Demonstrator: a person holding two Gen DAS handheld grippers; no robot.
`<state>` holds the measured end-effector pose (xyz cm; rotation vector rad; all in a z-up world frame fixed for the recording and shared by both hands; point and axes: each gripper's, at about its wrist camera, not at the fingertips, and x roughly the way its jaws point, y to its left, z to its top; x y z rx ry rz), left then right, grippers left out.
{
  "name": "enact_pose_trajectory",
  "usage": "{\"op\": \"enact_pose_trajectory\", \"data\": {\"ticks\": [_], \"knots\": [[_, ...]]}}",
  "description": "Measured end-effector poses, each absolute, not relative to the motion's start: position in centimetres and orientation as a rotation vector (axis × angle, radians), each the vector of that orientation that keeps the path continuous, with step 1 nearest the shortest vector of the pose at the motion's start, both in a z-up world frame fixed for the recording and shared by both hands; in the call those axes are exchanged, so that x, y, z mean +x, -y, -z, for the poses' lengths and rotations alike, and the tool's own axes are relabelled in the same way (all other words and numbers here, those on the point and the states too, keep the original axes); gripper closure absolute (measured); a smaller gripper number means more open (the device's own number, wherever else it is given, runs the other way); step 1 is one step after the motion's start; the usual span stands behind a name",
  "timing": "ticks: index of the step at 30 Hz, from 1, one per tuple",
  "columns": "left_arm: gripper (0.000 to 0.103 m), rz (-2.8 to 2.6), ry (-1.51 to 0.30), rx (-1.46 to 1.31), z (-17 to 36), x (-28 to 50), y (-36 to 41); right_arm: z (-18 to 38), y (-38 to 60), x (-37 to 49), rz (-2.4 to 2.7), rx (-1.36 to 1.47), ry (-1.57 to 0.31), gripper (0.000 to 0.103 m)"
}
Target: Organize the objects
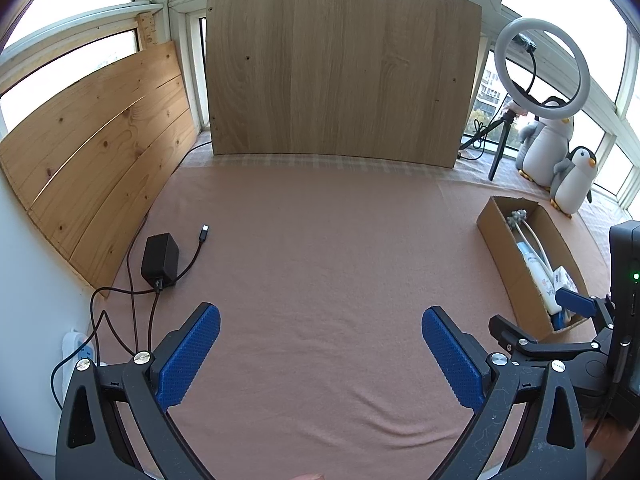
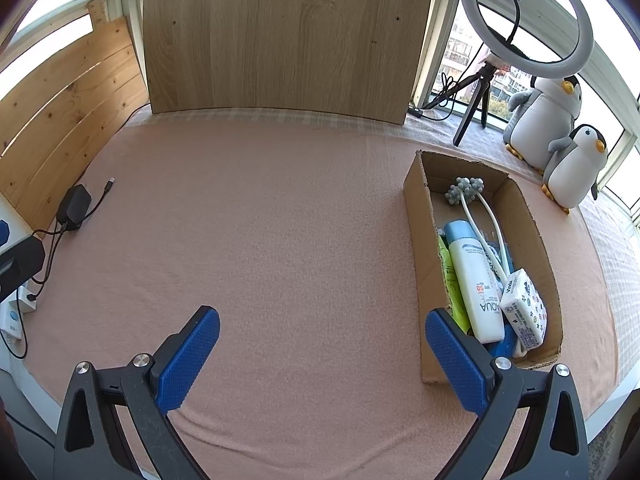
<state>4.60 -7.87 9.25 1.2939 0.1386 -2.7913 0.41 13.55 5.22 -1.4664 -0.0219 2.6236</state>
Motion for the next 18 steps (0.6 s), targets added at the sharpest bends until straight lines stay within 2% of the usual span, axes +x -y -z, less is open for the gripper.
{"op": "enact_pose_trajectory", "data": {"ticks": [18], "knots": [[0.001, 2.790, -0.141, 1.316, -8.51, 3.75, 8.08, -4.90, -13.30, 0.06, -2.614, -1.478, 0.021, 0.002]]}}
